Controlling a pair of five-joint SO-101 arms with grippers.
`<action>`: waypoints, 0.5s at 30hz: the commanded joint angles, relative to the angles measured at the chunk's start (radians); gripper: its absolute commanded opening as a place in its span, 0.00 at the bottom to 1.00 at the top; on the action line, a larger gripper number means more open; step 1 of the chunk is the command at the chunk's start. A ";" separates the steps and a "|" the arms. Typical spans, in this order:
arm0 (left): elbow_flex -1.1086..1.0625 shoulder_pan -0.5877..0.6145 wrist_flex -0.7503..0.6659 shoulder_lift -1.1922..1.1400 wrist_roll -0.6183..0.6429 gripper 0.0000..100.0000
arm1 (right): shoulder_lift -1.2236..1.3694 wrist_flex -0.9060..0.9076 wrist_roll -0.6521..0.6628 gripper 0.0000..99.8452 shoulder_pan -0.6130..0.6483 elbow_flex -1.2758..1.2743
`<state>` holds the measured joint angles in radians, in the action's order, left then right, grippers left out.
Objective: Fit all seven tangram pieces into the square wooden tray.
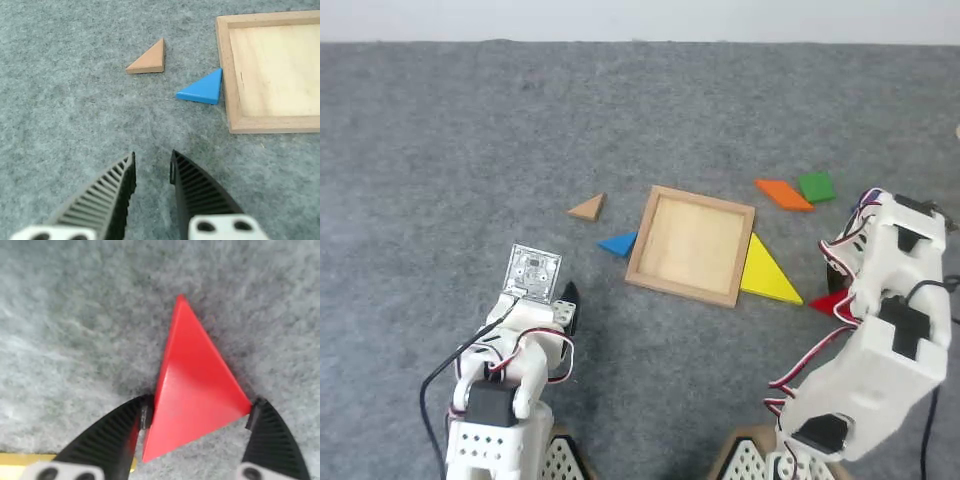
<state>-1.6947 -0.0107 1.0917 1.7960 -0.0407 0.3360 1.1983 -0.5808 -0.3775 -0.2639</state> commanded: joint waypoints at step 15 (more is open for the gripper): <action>0.012 -0.006 0.003 0.014 0.008 0.11 | -0.200 0.064 0.058 0.24 0.007 0.021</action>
<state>-1.6947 -0.0107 1.0917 1.7960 -0.0407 0.2010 1.2505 -0.5409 -0.3744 -0.2639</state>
